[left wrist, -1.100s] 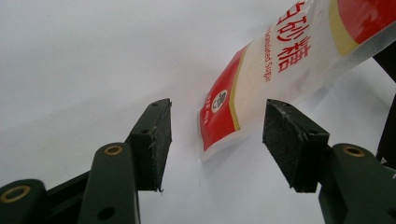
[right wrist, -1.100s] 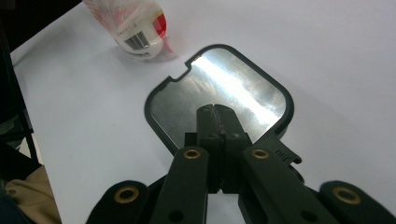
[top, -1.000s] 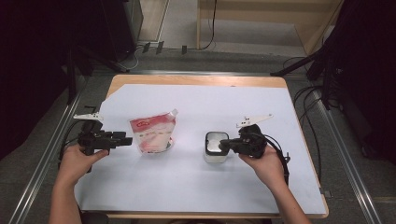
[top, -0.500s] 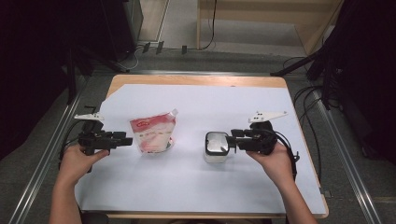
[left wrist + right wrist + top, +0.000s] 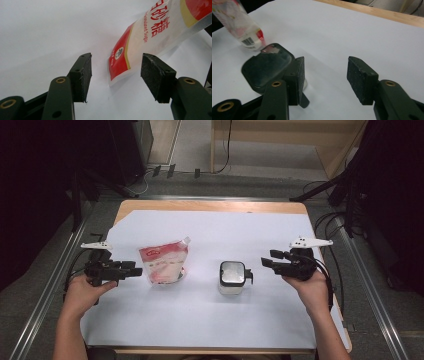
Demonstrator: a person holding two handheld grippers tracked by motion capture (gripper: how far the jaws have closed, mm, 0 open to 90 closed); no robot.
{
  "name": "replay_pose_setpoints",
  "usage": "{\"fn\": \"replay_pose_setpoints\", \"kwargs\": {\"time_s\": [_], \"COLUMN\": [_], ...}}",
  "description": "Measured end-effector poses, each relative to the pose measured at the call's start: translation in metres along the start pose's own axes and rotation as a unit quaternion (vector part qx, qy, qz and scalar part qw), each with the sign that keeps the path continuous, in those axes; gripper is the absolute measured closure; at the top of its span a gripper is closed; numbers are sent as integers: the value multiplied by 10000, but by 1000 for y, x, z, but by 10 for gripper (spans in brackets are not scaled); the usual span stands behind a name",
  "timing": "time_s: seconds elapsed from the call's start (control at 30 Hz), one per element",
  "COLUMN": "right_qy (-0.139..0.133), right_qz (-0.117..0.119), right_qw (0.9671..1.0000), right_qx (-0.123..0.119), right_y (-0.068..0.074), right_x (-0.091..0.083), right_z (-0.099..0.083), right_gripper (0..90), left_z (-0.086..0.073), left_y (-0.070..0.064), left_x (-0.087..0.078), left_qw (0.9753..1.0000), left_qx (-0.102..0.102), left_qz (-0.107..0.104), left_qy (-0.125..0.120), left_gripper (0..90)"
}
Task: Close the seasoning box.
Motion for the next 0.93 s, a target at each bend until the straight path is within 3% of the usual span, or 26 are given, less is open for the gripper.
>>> {"fn": "replay_pose_setpoints", "kwargs": {"time_s": [0.23, 0.47, 0.93], "right_qy": [11, 271, 479], "right_qz": [-176, -339, -408], "right_qw": [9998, 9988, 9976], "right_qx": [86, 227, 276], "right_y": [-18, -33, -39], "right_x": [6, 16, 28], "right_z": [-14, -29, -40], "right_gripper": [500, 504, 503], "left_z": [0, 0, -1], "left_y": [0, 1, 3], "left_x": [0, 0, 2], "left_qw": [10000, 10000, 9999], "left_qx": [37, 41, 27], "left_qz": [24, 71, 98], "left_qy": [-12, -22, -9], "left_gripper": [434, 432, 427]}}
Point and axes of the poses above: each handheld gripper's, and its own axes: x roughly forward along the jaws, z roughly out of its top, y roughly to its left, the point moved 4 cm from there along x, roughly forward along the jaws, and after that the axes turned 14 degrees about -z, right-handed, at the moved point
